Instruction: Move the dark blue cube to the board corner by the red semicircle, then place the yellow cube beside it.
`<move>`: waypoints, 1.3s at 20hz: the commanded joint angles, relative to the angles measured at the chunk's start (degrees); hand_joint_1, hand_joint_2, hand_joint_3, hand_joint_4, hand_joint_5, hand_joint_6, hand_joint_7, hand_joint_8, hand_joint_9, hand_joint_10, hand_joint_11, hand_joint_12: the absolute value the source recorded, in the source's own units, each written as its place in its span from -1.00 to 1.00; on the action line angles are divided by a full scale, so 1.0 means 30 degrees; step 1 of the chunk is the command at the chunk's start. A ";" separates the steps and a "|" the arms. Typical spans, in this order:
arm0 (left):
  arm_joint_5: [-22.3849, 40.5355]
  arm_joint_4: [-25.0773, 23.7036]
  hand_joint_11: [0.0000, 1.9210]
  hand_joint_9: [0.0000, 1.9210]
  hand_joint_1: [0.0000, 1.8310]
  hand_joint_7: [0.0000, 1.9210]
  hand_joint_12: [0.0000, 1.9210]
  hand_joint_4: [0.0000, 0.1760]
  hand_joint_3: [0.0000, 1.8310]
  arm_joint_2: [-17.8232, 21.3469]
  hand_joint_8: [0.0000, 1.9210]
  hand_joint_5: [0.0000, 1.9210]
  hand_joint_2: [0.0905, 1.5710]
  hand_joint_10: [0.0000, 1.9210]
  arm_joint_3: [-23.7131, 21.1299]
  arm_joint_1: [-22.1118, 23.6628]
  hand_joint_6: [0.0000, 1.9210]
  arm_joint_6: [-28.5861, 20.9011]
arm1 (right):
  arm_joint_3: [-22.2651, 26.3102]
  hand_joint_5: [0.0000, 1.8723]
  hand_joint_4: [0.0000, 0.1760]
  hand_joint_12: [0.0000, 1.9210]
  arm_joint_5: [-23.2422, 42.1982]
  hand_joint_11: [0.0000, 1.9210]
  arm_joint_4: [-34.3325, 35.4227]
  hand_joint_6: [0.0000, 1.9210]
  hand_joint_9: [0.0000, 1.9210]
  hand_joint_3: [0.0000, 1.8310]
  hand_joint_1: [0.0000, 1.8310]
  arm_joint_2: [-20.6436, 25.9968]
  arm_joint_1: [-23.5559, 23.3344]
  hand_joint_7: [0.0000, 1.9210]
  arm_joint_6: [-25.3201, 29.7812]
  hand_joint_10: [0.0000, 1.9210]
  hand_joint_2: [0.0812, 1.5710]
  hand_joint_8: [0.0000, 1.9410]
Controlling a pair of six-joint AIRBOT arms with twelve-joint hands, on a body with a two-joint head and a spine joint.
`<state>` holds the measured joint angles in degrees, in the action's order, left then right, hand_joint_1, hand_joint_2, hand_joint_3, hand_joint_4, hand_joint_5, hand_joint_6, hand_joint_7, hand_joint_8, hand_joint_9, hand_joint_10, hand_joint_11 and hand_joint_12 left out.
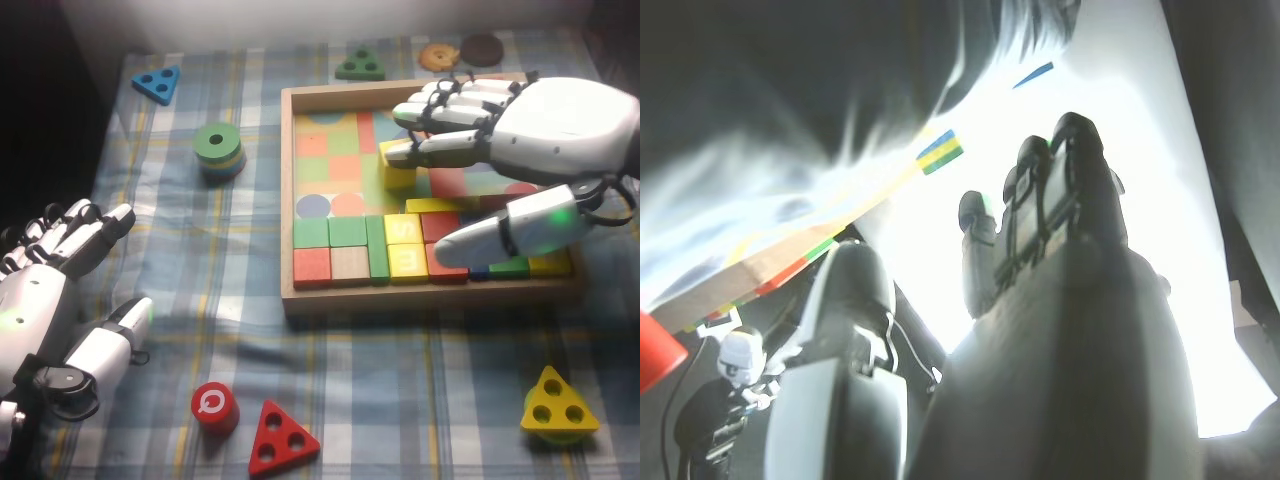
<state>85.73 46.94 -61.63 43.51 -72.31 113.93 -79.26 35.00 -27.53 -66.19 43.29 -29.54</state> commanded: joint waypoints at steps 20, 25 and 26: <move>0.2008 -0.0936 -1.00 -0.91 -0.25 -0.90 -1.00 -0.25 -1.00 0.0043 -1.00 -0.69 0.75 -1.00 -0.0052 0.0147 -1.00 -0.0087 | -0.0168 -0.72 0.55 -1.00 -0.0845 -1.00 0.1968 -1.00 -1.00 -1.00 -1.00 0.1881 -0.0182 -1.00 -0.1825 -1.00 0.09 -1.00; 0.2008 -0.0925 -1.00 -0.91 -0.22 -0.90 -1.00 -0.26 -1.00 0.0043 -1.00 -0.70 0.74 -1.00 -0.0052 0.0143 -1.00 -0.0089 | -0.0011 -0.70 0.56 -1.00 -0.0675 -1.00 0.2752 -0.99 -1.00 -1.00 -1.00 0.2129 -0.0294 -1.00 -0.2485 -1.00 0.07 -1.00; 0.2008 -0.0923 -1.00 -0.90 -0.21 -0.89 -1.00 -0.25 -1.00 0.0040 -1.00 -0.69 0.74 -1.00 -0.0050 0.0143 -1.00 -0.0089 | 0.0027 -0.71 0.73 -1.00 -0.0545 -1.00 0.3048 -0.99 -1.00 -1.00 -1.00 0.2129 -0.0321 -1.00 -0.2776 -1.00 0.07 -1.00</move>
<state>85.58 47.00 -61.63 43.51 -72.31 113.95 -79.26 28.32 -19.79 -59.94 43.29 -37.85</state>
